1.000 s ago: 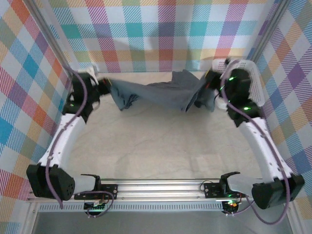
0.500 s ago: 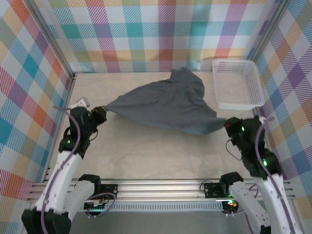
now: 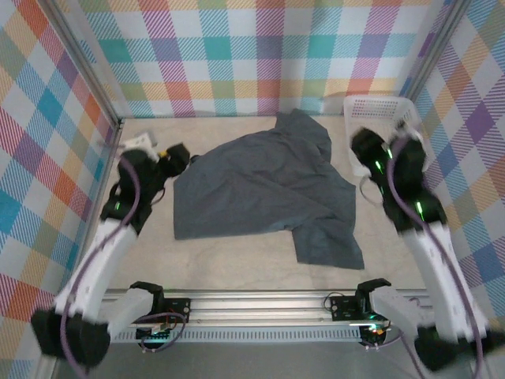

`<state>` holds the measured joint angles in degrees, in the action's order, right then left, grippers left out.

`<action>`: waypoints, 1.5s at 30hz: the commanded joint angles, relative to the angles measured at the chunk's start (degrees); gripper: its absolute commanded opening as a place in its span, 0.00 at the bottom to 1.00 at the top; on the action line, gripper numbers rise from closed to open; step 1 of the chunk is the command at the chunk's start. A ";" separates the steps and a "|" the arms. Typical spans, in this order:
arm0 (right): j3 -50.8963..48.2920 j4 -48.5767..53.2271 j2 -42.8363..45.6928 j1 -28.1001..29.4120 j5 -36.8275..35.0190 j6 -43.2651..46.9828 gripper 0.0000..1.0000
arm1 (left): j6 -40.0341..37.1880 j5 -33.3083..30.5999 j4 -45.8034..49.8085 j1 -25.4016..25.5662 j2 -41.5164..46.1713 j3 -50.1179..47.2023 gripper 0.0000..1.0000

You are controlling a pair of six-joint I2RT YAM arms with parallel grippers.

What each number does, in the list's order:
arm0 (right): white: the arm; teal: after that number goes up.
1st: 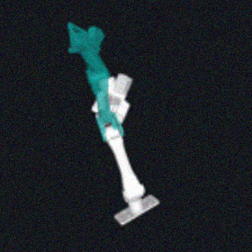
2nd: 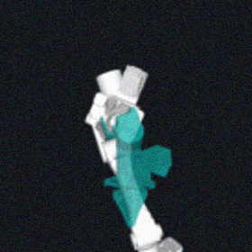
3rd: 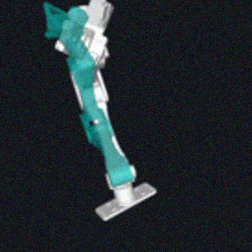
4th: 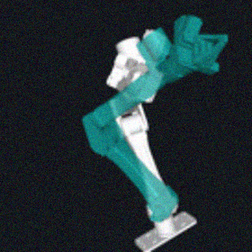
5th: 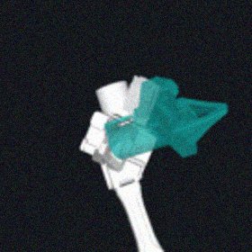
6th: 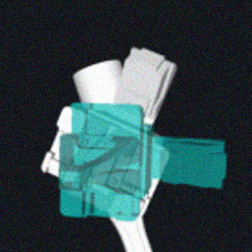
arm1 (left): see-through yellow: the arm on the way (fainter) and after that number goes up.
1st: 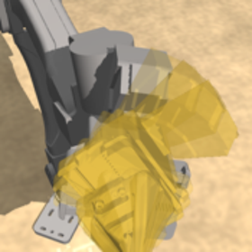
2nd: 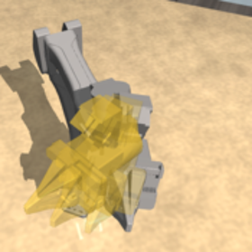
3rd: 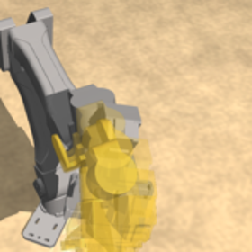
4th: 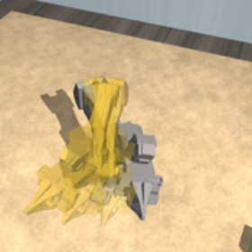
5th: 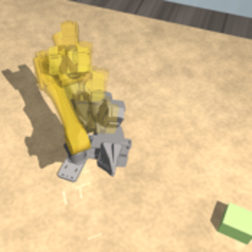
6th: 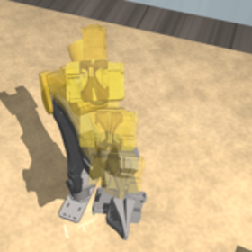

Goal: Fold the inside-out t-shirt

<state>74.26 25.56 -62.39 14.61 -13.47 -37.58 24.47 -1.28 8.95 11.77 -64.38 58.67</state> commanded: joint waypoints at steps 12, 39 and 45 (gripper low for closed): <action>16.05 12.01 -46.95 0.77 20.03 12.23 0.58 | -3.69 0.83 35.84 -7.88 -63.52 52.63 0.59; -21.32 7.18 -35.54 0.04 17.65 2.08 0.03 | -5.36 2.85 15.52 -1.57 -22.06 5.05 0.00; -15.25 12.83 -29.65 0.06 15.54 6.40 0.34 | -1.29 -10.34 18.67 6.81 -19.53 -9.19 0.20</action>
<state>54.11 35.77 -94.28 14.35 3.70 -32.36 19.42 -3.36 25.71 18.70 -80.23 54.26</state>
